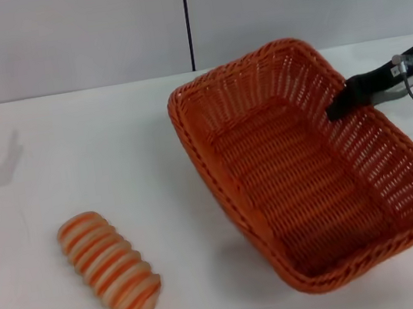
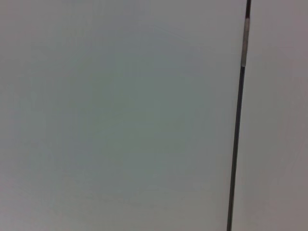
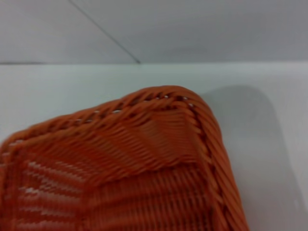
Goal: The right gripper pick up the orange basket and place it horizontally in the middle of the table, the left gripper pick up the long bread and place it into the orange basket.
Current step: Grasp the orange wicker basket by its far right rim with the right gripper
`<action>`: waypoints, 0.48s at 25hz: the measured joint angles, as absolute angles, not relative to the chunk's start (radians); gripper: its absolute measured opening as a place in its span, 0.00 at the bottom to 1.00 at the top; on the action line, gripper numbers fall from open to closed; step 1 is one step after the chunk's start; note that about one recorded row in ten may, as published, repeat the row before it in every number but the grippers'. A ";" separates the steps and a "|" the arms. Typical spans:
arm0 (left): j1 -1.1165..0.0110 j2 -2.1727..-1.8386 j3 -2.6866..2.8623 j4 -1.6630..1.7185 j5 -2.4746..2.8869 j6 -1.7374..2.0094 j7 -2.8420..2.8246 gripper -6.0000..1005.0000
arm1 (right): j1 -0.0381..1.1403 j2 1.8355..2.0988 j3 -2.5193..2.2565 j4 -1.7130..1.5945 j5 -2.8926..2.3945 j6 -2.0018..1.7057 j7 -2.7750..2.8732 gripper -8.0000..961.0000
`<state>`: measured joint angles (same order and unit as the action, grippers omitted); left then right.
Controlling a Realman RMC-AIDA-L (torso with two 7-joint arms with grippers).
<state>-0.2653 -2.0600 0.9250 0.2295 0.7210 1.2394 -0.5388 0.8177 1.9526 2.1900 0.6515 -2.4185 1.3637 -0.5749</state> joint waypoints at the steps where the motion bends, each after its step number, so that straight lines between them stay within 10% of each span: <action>1: -0.265 -2.060 0.925 0.229 0.721 1.239 -0.539 0.76 | 0.811 1.957 2.190 0.678 -2.415 1.362 -0.583 0.27; 12: -0.265 -2.062 0.925 0.227 0.714 1.240 -0.538 0.76 | 0.798 1.970 2.146 0.822 -2.421 1.405 -0.707 0.15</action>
<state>-0.2653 -2.0621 0.9249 0.2268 0.7139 1.2402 -0.5383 0.7982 1.9697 2.1462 0.8220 -2.4210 1.4052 -0.7069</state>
